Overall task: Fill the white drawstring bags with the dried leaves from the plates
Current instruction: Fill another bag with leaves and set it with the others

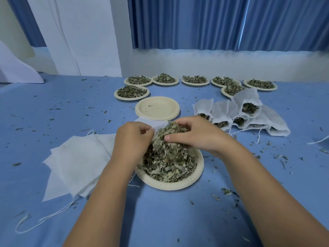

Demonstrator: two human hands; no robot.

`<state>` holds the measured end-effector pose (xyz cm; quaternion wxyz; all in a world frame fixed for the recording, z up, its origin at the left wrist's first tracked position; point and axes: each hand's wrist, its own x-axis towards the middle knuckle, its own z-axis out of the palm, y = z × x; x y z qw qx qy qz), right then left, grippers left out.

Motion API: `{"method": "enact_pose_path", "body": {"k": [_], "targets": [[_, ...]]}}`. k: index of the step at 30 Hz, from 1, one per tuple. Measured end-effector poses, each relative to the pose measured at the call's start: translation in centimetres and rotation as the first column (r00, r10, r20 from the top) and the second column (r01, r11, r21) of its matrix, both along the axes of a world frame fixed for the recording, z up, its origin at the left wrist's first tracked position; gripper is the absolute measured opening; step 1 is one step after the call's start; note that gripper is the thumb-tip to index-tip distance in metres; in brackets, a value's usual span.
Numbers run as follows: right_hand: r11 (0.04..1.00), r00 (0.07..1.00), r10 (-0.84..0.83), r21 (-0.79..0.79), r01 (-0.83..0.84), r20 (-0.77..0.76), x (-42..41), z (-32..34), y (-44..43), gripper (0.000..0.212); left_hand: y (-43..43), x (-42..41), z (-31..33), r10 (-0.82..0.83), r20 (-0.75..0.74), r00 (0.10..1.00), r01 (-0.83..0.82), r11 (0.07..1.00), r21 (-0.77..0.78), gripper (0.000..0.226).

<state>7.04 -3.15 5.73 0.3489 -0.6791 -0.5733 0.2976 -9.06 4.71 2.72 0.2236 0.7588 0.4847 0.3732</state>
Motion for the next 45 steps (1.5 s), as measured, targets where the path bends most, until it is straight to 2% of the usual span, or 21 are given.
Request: {"method": "enact_pose_path", "body": {"k": [2,4,8,10,14,17,20,23,27,29,32,34,36,41,45], "targets": [[0.998,0.986,0.044,-0.044,-0.037,0.160,-0.3,-0.1,-0.1,0.028,-0.1,-0.3,0.0,0.031,0.010,0.999,-0.032,0.999,0.035,0.024],[0.996,0.957,0.058,-0.083,-0.036,0.284,-0.5,-0.4,-0.1,0.032,-0.2,-0.3,0.1,0.048,0.022,0.999,-0.049,0.997,0.064,0.024],[0.995,0.943,0.031,-0.102,0.003,0.332,-0.6,-0.4,0.0,0.053,-0.3,-0.2,0.4,0.070,0.007,0.998,-0.070,0.991,0.112,0.018],[0.991,0.925,0.093,-0.120,-0.052,0.368,-0.7,-0.4,-0.1,0.057,-0.3,-0.2,0.3,0.078,0.001,0.997,-0.078,0.990,0.120,0.023],[0.980,0.896,0.183,-0.151,-0.132,0.405,-1.6,-0.8,-0.2,0.066,-0.1,-0.2,0.2,0.056,0.014,0.998,-0.058,0.990,0.127,0.014],[0.978,0.843,0.201,-0.149,-0.145,0.499,-2.6,-1.2,-0.1,0.062,0.0,-0.3,0.1,0.045,-0.007,0.999,-0.044,0.992,0.118,0.014],[0.985,0.820,0.174,-0.111,-0.135,0.545,-2.5,-1.1,0.0,0.043,0.2,-0.4,0.0,0.069,-0.001,0.998,-0.069,0.991,0.113,0.017],[0.988,0.833,0.154,-0.073,-0.136,0.532,-2.3,-1.1,0.1,0.028,0.2,-0.3,-0.1,0.070,0.018,0.997,-0.071,0.991,0.115,0.018],[0.991,0.862,0.118,-0.010,-0.130,0.492,-2.2,-0.8,0.0,0.020,0.1,-0.3,-0.1,0.055,0.028,0.998,-0.058,0.991,0.124,0.013],[0.992,0.926,0.048,0.087,-0.086,0.375,-1.7,-0.2,-0.2,0.018,0.1,-0.3,-0.2,0.045,0.050,0.998,-0.051,0.992,0.118,0.011],[0.963,0.993,-0.045,0.269,0.014,0.108,-1.2,0.5,-0.3,0.018,-0.1,-0.1,0.0,0.004,0.090,0.996,-0.010,0.998,0.065,0.010],[0.935,0.995,-0.070,0.344,0.091,-0.071,-1.5,0.5,-0.2,0.018,-0.2,0.0,0.0,-0.020,0.107,0.994,0.019,1.000,0.011,0.012],[0.920,0.982,-0.098,0.363,0.151,-0.160,-2.0,0.1,0.0,0.018,-0.3,0.1,0.1,-0.028,0.134,0.991,0.033,0.999,-0.035,0.019],[0.926,0.978,-0.201,0.316,0.208,-0.054,-2.2,-1.5,0.6,0.022,-0.8,0.1,0.7,-0.055,0.298,0.953,0.097,0.987,-0.129,0.031],[0.937,0.970,-0.241,0.270,0.222,0.037,-2.2,-2.1,0.8,0.025,-1.0,0.1,0.8,-0.066,0.326,0.943,0.115,0.984,-0.134,0.029]]}}
